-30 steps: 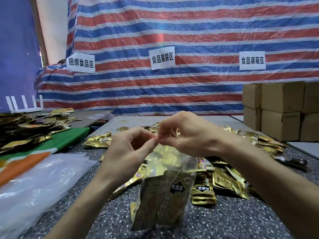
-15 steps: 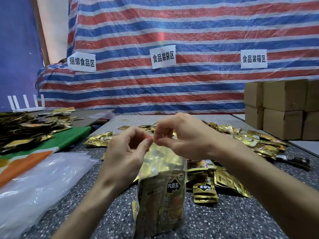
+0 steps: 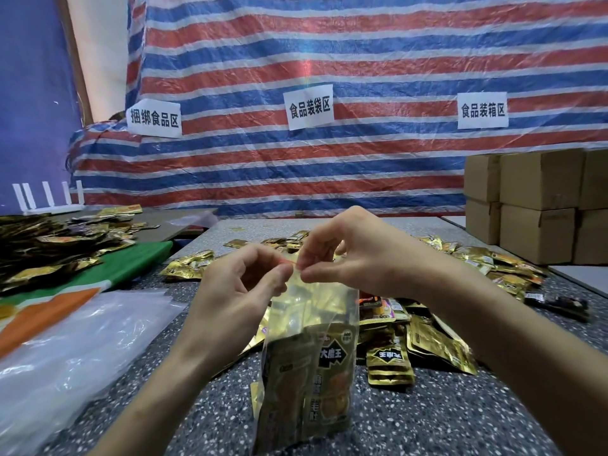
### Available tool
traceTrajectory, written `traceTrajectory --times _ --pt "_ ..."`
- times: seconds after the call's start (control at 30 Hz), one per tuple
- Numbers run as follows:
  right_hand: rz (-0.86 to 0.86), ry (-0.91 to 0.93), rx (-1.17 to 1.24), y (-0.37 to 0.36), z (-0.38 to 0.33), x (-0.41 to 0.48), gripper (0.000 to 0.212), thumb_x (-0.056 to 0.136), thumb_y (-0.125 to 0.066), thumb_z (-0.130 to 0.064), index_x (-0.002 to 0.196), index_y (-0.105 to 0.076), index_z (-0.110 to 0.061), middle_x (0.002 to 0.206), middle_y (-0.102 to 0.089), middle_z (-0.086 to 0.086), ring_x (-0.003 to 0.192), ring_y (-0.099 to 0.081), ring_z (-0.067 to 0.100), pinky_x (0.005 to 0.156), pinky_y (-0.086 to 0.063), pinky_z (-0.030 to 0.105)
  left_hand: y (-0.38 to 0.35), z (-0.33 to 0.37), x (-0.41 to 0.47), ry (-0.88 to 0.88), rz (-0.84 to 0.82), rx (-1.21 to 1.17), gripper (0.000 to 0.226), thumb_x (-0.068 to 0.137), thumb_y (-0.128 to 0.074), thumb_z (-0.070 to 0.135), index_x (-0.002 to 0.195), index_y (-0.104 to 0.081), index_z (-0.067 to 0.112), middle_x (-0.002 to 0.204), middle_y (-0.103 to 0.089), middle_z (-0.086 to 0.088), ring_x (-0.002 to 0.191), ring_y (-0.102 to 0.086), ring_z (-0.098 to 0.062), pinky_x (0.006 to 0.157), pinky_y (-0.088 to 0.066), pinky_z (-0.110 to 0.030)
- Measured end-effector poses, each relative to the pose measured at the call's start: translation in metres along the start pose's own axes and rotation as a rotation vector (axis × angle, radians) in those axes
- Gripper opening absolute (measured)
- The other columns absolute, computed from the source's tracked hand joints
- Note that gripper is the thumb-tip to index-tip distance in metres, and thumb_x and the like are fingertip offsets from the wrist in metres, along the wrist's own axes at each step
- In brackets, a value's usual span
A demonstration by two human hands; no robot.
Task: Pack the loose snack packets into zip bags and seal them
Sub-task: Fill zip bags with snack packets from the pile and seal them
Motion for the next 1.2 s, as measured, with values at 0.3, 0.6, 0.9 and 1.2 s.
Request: traceTrajectory --times 0.3,0.6,0.9,1.2 --pt "0.027 0.037 -0.047 -0.003 -0.004 -0.002 0.013 0.085 -0.068 -0.019 0.074 -0.068 -0.027 0.074 -0.067 -0.006 0.075 -0.063 0.014 0.08 -0.055 0.048 -0.007 0.004 0.001 -0.11 -0.04 0.175 0.015 0.095 -0.064 0.022 0.083 -0.061 0.03 0.076 -0.064 0.015 0.071 -0.061 -0.01 0.063 -0.05 -0.036" --pt "0.018 0.097 -0.028 0.0 -0.005 -0.002 0.007 0.091 -0.07 -0.028 0.088 -0.072 -0.022 0.083 -0.069 -0.005 0.082 -0.063 0.015 0.082 -0.052 0.046 -0.014 0.004 -0.003 -0.107 0.138 0.008 0.008 0.086 -0.061 0.023 0.079 -0.064 0.025 0.07 -0.064 0.006 0.064 -0.057 -0.004 0.055 -0.044 -0.017" --pt "0.002 0.036 -0.008 0.015 0.019 -0.012 0.012 0.09 -0.072 -0.036 0.078 -0.069 -0.035 0.081 -0.069 -0.009 0.08 -0.061 0.009 0.082 -0.052 0.034 -0.018 -0.001 0.0 -0.116 0.25 -0.066 0.009 0.085 -0.064 0.02 0.076 -0.065 0.023 0.068 -0.065 0.006 0.064 -0.06 -0.007 0.058 -0.045 -0.016" --pt "-0.042 -0.101 -0.019 0.023 0.059 -0.038 0.014 0.092 -0.067 -0.035 0.078 -0.068 -0.034 0.083 -0.07 -0.009 0.08 -0.062 0.009 0.078 -0.054 0.035 -0.01 -0.012 0.002 -0.069 0.295 -0.116 0.007 0.083 -0.064 0.021 0.077 -0.067 0.02 0.066 -0.065 0.001 0.064 -0.06 -0.013 0.06 -0.05 -0.023"
Point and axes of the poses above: each hand's wrist, its own x-axis towards the middle knuckle, its own y-axis out of the back of the hand, z = x × y, the point moved 1 cm from there along x, towards the middle knuckle
